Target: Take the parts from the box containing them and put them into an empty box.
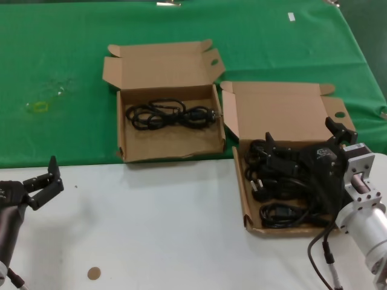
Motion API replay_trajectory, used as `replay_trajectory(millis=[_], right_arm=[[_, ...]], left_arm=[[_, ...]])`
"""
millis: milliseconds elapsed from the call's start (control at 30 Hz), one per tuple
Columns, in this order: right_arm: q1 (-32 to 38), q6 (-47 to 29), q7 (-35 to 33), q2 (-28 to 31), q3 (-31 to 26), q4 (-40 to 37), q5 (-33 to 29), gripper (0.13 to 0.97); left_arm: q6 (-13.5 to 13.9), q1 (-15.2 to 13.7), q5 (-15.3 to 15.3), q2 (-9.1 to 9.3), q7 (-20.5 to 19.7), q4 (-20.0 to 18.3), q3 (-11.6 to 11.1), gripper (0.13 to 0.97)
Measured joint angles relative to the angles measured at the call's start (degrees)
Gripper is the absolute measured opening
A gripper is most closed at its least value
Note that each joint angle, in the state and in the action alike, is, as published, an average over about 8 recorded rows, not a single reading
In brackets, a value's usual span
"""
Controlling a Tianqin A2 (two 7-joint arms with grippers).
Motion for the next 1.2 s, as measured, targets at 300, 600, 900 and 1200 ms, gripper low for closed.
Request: replay_trajectory(millis=[300, 600, 900, 1200], right_arm=[[0.0, 0.0, 0.0, 0.0, 0.0, 0.0, 0.0, 0.966], [0.0, 0.0, 0.0, 0.0, 0.0, 0.0, 0.0, 0.966], [0.0, 0.0, 0.0, 0.0, 0.0, 0.0, 0.0, 0.966], [0.0, 0.0, 0.0, 0.0, 0.0, 0.0, 0.0, 0.966]], left_arm=[[0.0, 0.0, 0.0, 0.0, 0.02, 0.0, 0.0, 0.966], [0.0, 0.0, 0.0, 0.0, 0.02, 0.0, 0.0, 0.966], [0.0, 0.0, 0.0, 0.0, 0.02, 0.0, 0.0, 0.966], [0.0, 0.0, 0.0, 0.0, 0.02, 0.0, 0.0, 0.966]])
